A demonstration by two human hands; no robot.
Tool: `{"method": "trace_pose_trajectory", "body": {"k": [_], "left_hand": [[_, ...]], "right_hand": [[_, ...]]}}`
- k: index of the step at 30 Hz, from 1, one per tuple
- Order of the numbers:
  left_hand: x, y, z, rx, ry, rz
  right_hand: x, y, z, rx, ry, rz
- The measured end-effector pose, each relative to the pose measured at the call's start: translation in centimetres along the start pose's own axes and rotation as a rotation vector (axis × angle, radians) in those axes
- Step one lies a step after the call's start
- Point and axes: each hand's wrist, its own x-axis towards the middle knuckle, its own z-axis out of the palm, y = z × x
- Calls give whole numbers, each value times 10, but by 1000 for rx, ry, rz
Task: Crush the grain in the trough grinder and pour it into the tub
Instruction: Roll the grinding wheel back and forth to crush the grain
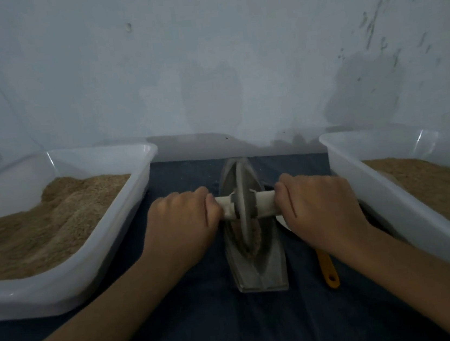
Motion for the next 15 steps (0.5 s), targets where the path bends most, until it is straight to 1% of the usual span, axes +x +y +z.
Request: {"method": "trace_pose_trajectory", "body": {"k": [1,2,4,5,7,9,10,11,13,15], "left_hand": [[-3,0,-1,-85,39,-58],[-6,2,-2,-118,79,-71],[-7,4,0,-96,122,-50],[-4,3,0,-88,132,-41],[7,-1,6,20,109,38],[20,-4,15,158,18,145],[28,-6,18,200,-37,151],[38,-8,22,238,-96,133],[56,-12,29,284,-187,87],[73,-16,32,246,-253,48]], "right_hand": [[-4,-3,-2,15,47,10],[-8,-4,-3,22,90,11],[-11,-4,1,63,153,0],[-8,-3,3,80,154,7],[2,1,13,44,82,46],[20,8,23,-27,-34,81],[29,12,29,-73,-100,60],[38,17,36,-104,-128,11],[56,24,48,-77,-216,-30],[75,32,54,66,-318,72]]}}
